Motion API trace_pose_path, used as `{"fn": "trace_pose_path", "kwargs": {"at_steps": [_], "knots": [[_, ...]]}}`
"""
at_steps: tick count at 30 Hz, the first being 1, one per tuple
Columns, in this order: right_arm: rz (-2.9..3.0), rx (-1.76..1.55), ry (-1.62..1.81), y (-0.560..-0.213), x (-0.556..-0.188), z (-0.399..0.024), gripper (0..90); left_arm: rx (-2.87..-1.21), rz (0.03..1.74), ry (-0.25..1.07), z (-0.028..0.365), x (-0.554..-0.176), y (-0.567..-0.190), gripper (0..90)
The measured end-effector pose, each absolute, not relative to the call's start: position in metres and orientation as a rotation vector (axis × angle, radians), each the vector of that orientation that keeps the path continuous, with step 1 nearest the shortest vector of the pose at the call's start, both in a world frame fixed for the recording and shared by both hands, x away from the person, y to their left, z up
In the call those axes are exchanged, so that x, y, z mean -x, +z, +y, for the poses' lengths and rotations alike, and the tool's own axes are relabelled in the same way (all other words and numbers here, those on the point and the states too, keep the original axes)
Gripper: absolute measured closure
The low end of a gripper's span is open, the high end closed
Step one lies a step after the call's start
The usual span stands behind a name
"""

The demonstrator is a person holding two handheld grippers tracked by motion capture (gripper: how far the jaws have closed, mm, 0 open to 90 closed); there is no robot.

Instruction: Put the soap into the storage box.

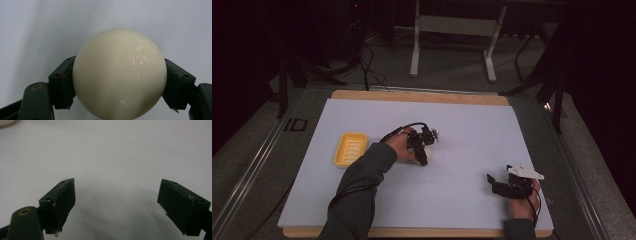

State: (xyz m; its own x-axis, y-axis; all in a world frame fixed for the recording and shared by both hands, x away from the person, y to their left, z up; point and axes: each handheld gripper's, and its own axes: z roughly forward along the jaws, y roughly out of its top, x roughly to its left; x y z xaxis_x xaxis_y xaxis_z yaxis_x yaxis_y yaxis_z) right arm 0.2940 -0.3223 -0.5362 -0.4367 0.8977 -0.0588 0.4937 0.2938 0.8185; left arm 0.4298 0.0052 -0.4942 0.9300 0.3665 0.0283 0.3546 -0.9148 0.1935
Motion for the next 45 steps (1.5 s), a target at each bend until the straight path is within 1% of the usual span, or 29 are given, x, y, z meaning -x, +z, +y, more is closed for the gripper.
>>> {"fn": "trace_pose_path", "kwargs": {"at_steps": [30,45], "knots": [[2.047,-1.237,1.020,-0.536,-0.294,-0.322,14.7,-2.889,0.567,0.092,0.031,-0.429,-0.471,24.8],[2.046,-1.237,1.019,-0.536,-0.294,-0.322,14.7,-2.873,0.578,0.116,0.041,-0.428,-0.457,24.8]]}}
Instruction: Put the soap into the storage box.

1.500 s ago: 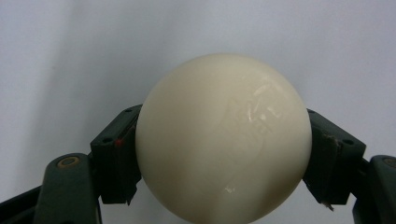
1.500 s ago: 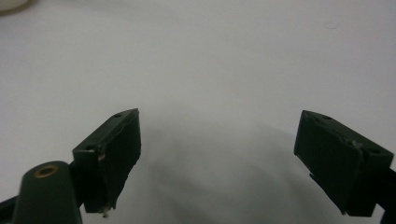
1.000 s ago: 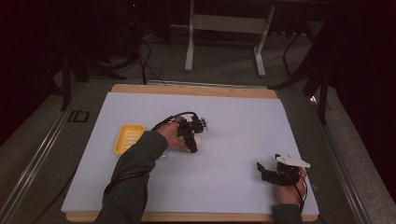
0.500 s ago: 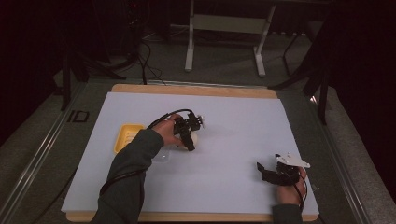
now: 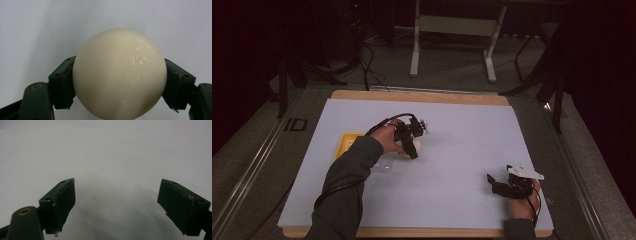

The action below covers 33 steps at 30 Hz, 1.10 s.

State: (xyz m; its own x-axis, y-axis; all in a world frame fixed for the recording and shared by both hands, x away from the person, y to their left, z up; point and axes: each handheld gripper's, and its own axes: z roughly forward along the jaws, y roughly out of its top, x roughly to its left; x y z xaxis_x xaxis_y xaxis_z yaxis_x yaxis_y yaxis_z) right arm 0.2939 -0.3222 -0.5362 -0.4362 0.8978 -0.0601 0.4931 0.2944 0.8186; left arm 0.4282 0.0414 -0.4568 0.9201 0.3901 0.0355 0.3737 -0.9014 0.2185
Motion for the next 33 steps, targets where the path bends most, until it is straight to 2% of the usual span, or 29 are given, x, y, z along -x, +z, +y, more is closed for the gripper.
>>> {"fn": "trace_pose_path", "kwargs": {"at_steps": [33], "knots": [[2.045,-1.236,1.016,-0.536,-0.294,-0.322,14.7,-2.855,0.622,0.146,0.069,-0.425,-0.438,24.9]]}}
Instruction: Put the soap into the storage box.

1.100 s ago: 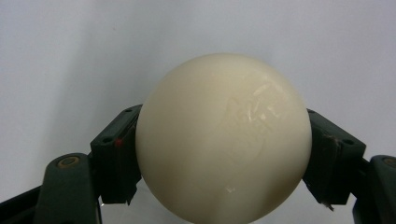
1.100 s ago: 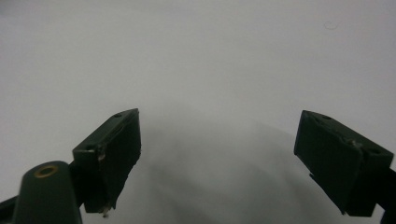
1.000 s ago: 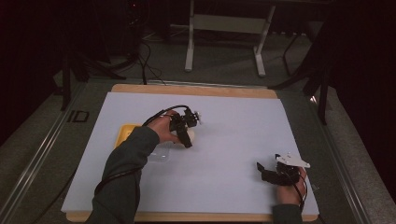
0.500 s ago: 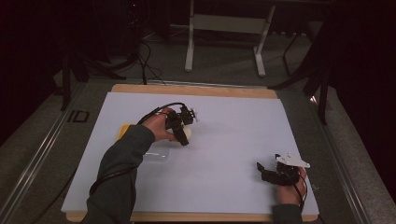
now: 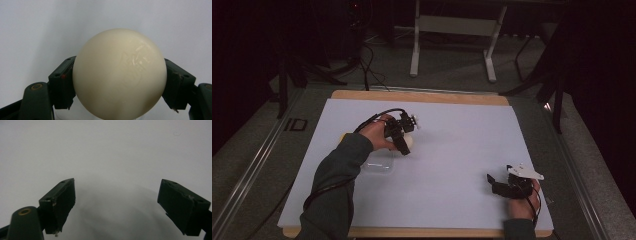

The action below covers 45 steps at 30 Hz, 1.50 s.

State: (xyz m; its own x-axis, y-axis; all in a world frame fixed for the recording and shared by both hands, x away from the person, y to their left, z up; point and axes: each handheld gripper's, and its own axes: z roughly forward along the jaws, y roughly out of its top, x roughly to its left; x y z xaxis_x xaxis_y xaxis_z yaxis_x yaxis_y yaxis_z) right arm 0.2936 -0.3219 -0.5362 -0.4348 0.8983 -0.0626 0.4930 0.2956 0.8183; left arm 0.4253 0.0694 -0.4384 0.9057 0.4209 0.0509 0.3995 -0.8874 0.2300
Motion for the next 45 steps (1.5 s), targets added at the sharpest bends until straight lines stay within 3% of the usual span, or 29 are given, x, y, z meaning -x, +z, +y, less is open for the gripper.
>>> {"fn": "trace_pose_path", "kwargs": {"at_steps": [45], "knots": [[2.045,-1.235,1.013,-0.536,-0.294,-0.322,14.7,-2.825,0.729,0.172,0.116,-0.423,-0.433,24.8]]}}
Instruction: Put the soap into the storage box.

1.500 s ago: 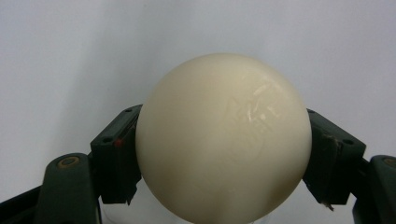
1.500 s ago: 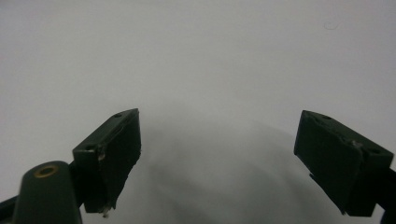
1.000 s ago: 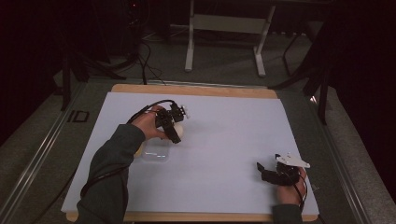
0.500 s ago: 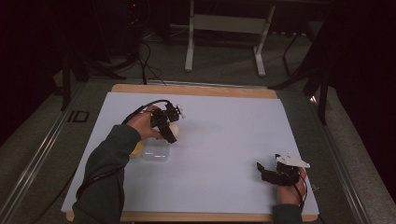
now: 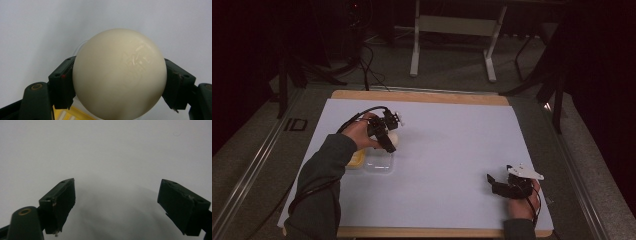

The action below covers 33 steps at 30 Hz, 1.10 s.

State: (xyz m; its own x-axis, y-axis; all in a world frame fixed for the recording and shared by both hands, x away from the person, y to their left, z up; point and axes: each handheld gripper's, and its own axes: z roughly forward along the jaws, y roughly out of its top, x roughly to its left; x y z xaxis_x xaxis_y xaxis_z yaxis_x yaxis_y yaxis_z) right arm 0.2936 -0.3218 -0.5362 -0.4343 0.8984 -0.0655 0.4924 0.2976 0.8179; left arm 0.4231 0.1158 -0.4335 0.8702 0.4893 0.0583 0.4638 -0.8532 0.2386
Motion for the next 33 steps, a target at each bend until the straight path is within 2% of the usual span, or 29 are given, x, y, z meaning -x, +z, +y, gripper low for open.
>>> {"fn": "trace_pose_path", "kwargs": {"at_steps": [33], "knots": [[2.045,-1.235,1.012,-0.536,-0.293,-0.322,14.7,-2.818,0.803,0.185,0.145,-0.420,-0.436,24.8]]}}
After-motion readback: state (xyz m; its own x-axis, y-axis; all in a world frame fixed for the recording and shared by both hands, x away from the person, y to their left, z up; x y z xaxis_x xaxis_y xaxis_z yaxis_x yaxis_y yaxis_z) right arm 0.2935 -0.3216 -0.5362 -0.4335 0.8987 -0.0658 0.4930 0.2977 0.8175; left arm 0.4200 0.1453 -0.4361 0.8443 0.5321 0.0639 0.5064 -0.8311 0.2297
